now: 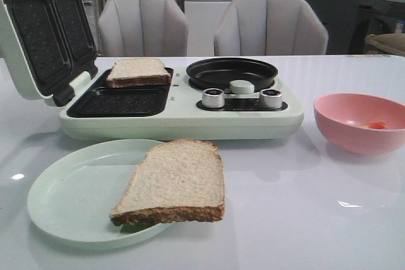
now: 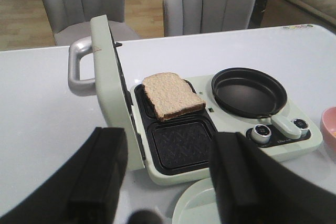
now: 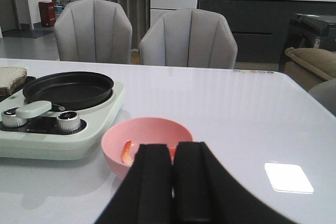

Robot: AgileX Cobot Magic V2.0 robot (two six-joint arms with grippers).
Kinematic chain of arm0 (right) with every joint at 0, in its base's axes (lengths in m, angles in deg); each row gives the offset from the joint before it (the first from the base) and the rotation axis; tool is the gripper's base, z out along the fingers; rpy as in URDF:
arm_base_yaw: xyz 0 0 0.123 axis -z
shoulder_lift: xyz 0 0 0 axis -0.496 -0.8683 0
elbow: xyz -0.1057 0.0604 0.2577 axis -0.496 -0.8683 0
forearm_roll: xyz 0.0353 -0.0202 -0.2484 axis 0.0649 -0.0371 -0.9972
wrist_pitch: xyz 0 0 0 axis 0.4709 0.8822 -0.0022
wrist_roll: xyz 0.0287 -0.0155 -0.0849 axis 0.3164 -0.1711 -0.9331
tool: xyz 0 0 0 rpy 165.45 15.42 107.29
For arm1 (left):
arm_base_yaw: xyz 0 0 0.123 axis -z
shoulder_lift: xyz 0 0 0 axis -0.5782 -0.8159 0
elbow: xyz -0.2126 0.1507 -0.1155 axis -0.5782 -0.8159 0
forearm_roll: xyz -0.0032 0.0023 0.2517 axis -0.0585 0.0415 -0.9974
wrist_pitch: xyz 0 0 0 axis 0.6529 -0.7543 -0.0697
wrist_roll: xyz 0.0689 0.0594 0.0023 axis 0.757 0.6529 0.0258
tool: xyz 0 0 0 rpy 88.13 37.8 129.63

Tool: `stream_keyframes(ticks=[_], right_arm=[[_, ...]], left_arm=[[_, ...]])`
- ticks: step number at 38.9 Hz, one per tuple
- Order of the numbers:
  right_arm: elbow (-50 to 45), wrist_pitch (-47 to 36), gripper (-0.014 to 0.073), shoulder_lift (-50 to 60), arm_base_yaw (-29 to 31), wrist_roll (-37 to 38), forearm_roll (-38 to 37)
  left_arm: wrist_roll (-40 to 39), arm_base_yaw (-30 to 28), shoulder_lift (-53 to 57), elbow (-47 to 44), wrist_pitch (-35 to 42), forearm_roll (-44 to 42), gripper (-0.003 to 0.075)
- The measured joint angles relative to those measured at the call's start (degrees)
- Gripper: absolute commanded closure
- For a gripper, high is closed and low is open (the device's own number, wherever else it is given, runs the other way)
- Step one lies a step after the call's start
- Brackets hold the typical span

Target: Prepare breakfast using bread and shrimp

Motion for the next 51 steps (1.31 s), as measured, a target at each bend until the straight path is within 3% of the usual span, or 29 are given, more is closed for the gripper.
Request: stream_keyframes(ticks=[12,21,35,51], right_arm=[[0.0,0.0,0.0441,0.0,0.0,0.0,0.0],[0.0,0.0,0.0441,0.0,0.0,0.0,0.0],[0.0,-0.4,0.0441,0.0,0.0,0.0,0.0],[1.5,-8.7,0.0441,0.0,0.0,0.0,0.0]], left_arm=[[-0.1,0.0,20.6,-16.7,4.8,0.0,0.0305],[-0.1,0.0,29.5,-24.2,7.9,-0.2,0.0305],[-0.1,-0.1,30.9,-25.8,9.2,-0.2,0.0305],[-0.1,-0.1,30.9,-25.8,9.5,-0.2,0.0305]])
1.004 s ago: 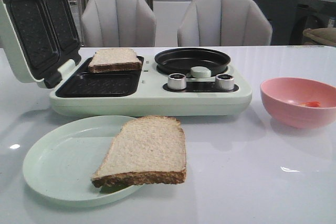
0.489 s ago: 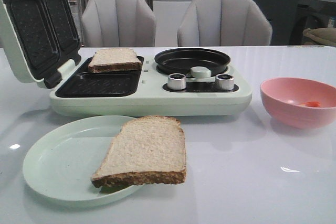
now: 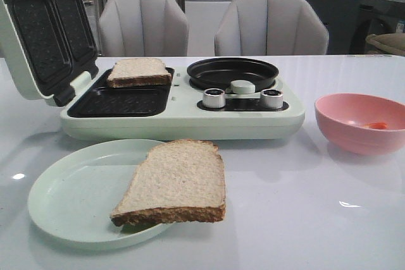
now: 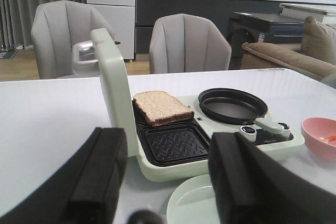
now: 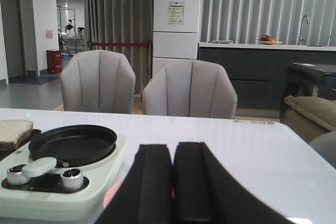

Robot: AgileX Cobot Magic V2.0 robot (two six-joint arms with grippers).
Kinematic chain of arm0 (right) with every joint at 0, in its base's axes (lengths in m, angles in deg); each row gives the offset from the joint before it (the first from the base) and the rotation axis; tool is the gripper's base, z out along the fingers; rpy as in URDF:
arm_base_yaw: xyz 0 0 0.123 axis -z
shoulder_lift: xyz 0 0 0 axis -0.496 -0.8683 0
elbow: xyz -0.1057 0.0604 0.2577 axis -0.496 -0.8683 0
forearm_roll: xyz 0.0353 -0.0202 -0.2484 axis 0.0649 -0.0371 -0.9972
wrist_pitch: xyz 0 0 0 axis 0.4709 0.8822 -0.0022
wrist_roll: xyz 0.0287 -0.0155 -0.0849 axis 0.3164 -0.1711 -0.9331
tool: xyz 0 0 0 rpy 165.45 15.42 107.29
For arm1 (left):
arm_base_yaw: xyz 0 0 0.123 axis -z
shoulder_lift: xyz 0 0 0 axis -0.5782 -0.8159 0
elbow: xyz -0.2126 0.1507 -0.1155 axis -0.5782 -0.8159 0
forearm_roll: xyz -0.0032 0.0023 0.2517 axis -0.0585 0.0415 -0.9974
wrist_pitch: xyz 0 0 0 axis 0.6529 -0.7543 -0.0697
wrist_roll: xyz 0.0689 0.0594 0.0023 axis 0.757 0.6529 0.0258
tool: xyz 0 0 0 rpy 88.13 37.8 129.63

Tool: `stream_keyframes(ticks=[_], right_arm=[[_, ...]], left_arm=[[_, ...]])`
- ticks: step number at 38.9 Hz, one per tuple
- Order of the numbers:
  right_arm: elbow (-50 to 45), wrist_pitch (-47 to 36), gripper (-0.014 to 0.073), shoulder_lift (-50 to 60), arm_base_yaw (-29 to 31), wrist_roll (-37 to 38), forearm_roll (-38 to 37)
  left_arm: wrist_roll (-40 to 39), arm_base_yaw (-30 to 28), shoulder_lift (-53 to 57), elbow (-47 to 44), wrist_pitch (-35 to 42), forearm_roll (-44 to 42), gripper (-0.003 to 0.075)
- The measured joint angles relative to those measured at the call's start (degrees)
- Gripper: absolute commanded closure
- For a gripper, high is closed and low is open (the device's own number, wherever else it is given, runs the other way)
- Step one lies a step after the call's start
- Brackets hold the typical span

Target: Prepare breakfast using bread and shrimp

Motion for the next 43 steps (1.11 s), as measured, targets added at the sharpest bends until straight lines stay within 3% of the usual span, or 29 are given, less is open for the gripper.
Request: stream_keyframes(ticks=[14,28,32,38,43], right_arm=[[18.3,18.6,0.0441,-12.6,0.0,0.0,0.0],[18.8,23.8,0.0438,-15.2,0.0,0.0,1.5],[18.9,25.7,0.0363,-15.4,0.0,0.0,1.9],[19.7,27.6,0.0120,-18.4,0.0,0.0,1.9],[21.8,29.2,0.0085,-22.8,-1.3,0.0,2.4]], left_arm=[[0.0,0.0,0.0,0.0,0.1,0.0,0.0305],[0.0,0.0,0.0,0.0,0.3,0.0,0.0305],[0.0,0.0,0.0,0.0,0.3,0.0,0.0305],[0.0,0.0,0.0,0.0,0.3,0.0,0.0305],[0.0,0.0,0.0,0.0,0.3,0.0,0.0305]])
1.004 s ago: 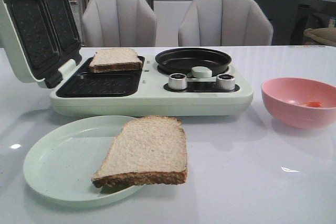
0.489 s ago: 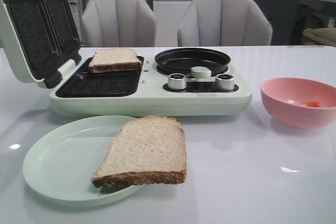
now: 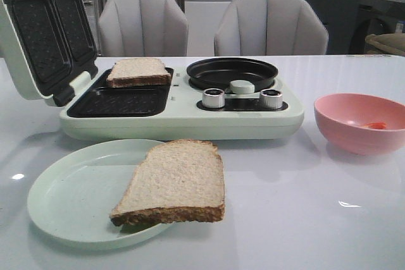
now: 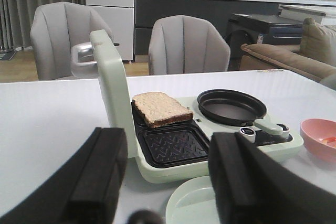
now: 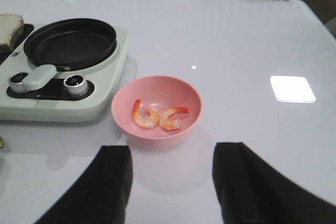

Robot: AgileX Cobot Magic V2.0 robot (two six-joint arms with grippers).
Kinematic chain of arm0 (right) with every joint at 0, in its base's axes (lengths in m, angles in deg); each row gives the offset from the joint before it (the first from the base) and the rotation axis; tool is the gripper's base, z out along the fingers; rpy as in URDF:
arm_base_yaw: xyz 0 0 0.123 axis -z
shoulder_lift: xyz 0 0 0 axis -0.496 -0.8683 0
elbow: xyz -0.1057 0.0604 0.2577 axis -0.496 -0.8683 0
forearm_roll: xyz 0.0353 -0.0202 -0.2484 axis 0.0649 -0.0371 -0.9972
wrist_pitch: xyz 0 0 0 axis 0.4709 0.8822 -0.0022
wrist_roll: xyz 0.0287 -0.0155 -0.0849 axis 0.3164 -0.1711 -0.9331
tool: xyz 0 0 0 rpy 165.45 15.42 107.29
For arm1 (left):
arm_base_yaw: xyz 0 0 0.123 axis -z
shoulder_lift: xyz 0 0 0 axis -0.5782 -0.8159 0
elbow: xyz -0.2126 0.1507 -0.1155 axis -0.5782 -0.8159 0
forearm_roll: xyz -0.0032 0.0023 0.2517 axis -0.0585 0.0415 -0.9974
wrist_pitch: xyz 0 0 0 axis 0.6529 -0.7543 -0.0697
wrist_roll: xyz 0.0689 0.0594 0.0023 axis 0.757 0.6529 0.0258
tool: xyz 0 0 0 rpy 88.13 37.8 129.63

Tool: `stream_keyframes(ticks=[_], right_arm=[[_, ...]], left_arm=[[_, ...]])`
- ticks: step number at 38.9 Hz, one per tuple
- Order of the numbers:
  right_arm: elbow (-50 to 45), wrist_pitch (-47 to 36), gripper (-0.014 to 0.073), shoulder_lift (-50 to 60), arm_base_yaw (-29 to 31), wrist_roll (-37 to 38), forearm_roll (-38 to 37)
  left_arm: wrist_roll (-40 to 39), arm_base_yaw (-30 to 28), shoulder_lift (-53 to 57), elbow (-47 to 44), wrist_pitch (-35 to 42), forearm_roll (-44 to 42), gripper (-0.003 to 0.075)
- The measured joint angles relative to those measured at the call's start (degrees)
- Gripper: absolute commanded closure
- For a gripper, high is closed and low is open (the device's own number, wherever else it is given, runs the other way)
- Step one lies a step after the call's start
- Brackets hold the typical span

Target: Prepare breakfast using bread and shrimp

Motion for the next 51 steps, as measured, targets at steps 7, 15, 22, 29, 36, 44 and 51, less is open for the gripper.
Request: stream_keyframes(ticks=[7,15,22,29,36,44,51], right_arm=[[5.2,3.8,0.0085,-10.0,-3.4,0.0,2.6],[12.9,8.7,0.0085,-25.2,-7.4,0.0,12.2],[17.6,8.8,0.0085,-38.8,-12.0,-1.5,19.5],[22.0,8.4,0.0085,-51.8,-16.7,-5.9,27.4],[25.4,7.7,0.0085,-62.1,-18.1,-14.7,40.8],[27.8,6.2,0.0085,-72.3,-18.0,-33.4,61.9],[28.0,5.7,0.0085,-79.5,-18.0,-47.8,77.8]], left_arm=[[0.0,0.0,0.0,0.0,0.1,0.0,0.0305],[0.0,0.0,0.0,0.0,0.1,0.0,0.0305],[0.0,0.0,0.0,0.0,0.1,0.0,0.0305],[0.0,0.0,0.0,0.0,0.1,0.0,0.0305],[0.0,0.0,0.0,0.0,0.1,0.0,0.0305],[0.0,0.0,0.0,0.0,0.1,0.0,0.0305],[0.0,0.0,0.0,0.0,0.1,0.0,0.0305]])
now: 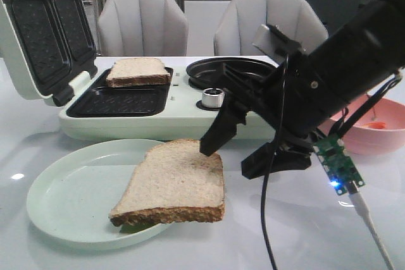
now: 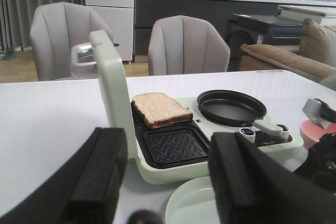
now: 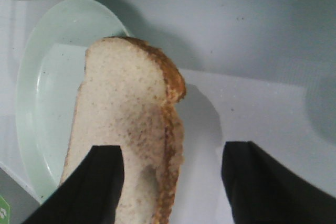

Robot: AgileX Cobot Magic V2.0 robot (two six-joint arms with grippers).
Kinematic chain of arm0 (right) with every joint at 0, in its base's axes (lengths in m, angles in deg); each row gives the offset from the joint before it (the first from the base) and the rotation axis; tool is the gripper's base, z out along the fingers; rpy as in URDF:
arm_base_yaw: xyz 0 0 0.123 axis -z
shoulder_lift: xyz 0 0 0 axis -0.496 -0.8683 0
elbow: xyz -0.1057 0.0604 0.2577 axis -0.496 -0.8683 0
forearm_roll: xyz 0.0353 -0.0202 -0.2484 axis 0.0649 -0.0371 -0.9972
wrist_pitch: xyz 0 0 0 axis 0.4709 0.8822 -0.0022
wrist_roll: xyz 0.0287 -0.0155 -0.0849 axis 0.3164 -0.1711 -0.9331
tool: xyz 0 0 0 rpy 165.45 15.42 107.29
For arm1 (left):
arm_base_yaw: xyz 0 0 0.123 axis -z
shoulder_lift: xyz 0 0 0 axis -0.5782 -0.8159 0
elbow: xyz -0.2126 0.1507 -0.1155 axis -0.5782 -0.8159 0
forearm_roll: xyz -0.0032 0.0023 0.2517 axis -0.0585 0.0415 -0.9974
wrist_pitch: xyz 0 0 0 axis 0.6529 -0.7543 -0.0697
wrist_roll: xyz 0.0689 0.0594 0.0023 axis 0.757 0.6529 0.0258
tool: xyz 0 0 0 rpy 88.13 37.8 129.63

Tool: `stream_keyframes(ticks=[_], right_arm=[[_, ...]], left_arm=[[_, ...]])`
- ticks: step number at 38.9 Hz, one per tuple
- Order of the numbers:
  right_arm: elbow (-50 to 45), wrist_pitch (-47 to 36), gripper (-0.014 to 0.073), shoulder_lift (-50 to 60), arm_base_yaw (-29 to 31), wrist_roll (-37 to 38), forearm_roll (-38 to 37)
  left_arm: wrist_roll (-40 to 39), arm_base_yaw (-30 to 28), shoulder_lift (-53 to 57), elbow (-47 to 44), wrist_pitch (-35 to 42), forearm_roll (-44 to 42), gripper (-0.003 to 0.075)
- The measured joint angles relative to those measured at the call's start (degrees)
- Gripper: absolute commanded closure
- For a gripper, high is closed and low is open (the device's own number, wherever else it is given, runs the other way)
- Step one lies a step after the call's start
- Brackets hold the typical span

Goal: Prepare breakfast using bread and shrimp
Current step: 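Reach the right gripper to the remaining bread slice and grasp it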

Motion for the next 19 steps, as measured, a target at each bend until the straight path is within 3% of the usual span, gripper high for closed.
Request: stream_keyframes(ticks=[11,19], right_arm=[[0.1,2.0,0.0097,-4.9,0.0,-13.8,15.9],[0.1,2.7,0.0377,-5.8,0.0,-19.0,21.5]], left_arm=[[0.0,0.0,0.0,0.0,0.0,0.0,0.0305],[0.0,0.0,0.0,0.0,0.1,0.0,0.0305]])
